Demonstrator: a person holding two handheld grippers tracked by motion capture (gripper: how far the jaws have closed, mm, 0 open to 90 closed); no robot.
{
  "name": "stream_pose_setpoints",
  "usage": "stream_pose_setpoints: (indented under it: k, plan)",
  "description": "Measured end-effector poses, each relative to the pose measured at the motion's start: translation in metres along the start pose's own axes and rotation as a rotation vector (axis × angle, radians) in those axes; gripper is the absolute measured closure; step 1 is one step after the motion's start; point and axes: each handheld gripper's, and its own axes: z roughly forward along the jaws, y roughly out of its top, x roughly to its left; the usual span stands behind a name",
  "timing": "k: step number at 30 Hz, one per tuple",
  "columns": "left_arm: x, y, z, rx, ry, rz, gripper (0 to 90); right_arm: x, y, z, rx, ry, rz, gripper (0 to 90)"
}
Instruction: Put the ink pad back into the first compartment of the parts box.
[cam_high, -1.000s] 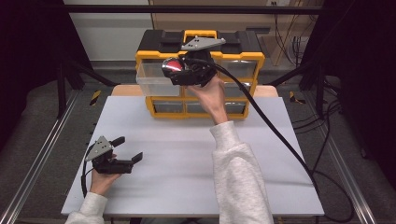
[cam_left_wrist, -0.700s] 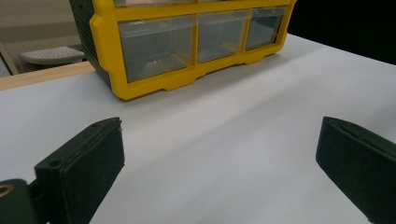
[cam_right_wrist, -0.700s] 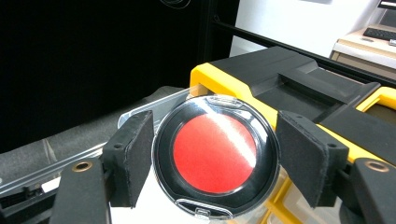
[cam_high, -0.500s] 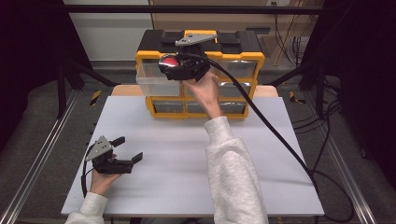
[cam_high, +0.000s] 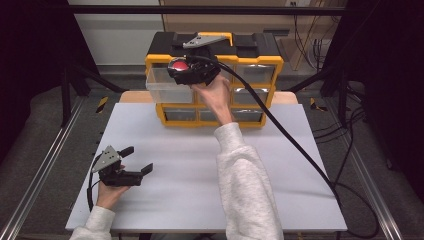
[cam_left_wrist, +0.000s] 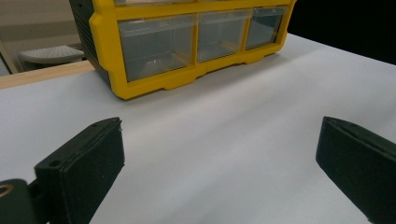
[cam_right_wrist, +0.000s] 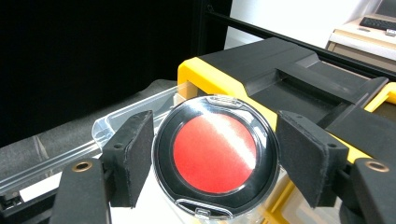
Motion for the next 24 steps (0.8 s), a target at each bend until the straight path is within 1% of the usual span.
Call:
stream_pose_setpoints:
  k: [8, 15, 19, 24]
  plan:
    - [0.000, 0.000, 0.000, 0.000, 0.000, 0.000, 0.9, 0.001, -0.002, 0.007, 0.002, 0.002, 0.005, 30.3]
    - [0.000, 0.000, 0.000, -0.001, 0.000, -0.001, 0.9, 0.002, -0.005, 0.012, 0.013, 0.001, 0.007, 30.3]
    - [0.000, 0.000, 0.000, -0.001, 0.000, 0.000, 0.9, 0.002, -0.006, 0.014, 0.021, 0.001, 0.016, 30.3]
    - [0.000, 0.000, 0.000, -0.001, 0.001, -0.001, 1.0, 0.002, -0.007, 0.017, 0.036, -0.004, 0.014, 30.3]
